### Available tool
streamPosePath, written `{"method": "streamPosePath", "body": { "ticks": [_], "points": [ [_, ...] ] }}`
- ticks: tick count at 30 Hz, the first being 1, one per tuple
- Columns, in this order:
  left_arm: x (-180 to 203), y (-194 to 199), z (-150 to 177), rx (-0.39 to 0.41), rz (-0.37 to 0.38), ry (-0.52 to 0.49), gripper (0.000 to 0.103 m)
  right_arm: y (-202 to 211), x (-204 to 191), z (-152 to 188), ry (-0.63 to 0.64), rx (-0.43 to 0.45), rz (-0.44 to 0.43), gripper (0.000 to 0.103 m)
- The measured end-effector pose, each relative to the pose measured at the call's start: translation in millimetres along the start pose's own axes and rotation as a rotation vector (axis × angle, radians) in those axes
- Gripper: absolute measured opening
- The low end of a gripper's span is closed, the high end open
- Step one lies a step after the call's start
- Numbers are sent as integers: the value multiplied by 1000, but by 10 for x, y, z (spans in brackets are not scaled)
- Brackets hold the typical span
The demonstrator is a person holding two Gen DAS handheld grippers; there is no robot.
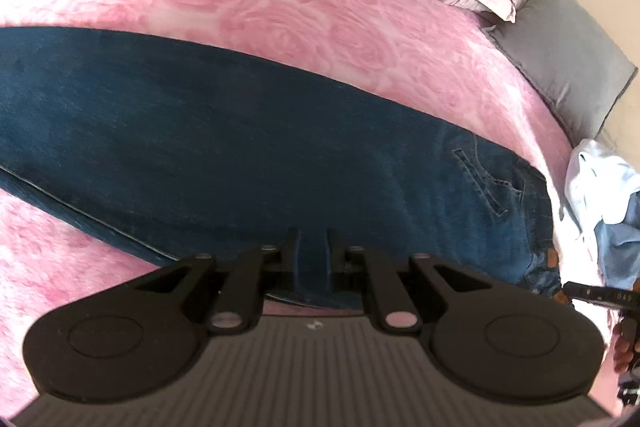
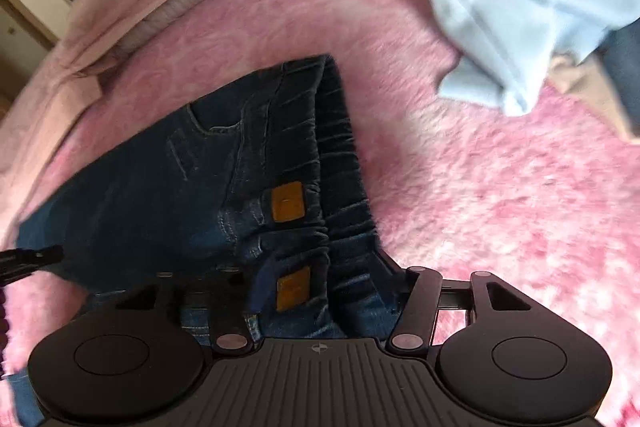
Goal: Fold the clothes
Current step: 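Lift the blue jeans with both grippers and lay them flat on the bed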
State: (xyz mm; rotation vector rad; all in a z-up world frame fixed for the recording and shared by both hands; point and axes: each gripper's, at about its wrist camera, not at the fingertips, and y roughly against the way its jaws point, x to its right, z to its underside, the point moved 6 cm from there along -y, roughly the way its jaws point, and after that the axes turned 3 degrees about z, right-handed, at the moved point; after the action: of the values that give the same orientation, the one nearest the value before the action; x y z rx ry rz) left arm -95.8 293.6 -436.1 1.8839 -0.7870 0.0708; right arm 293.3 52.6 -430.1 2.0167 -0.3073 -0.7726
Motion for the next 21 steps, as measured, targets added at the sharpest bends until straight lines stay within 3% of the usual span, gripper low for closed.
{"method": "streamPosePath", "body": {
  "ticks": [2,7,10,14,17,18,19,21],
  "points": [
    [20,0,7,-6,-4,-9,8,-78,25,-61,-29,-23,-133,53],
    [65,-27,49,-32,-13,-17,8,-187,255,-145,-165,-63,-276,51],
    [63,-23,39,-31,-17,-11,9,-166,407,-111,-212,-77,-287,27],
    [51,-13,22,-28,-25,-3,9,-174,491,-23,-284,-146,-363,24],
    [44,-31,32,-33,-32,-7,9,-256,376,-92,-255,-123,-357,24],
    [47,-37,36,-33,-34,-8,8,-295,337,-139,-249,-108,-326,11],
    [54,-41,40,-33,-33,-9,9,-316,268,-177,-205,-92,-276,5],
    [69,-43,46,-31,-32,-14,9,-250,66,-222,-48,-41,-180,3]
  ]
}}
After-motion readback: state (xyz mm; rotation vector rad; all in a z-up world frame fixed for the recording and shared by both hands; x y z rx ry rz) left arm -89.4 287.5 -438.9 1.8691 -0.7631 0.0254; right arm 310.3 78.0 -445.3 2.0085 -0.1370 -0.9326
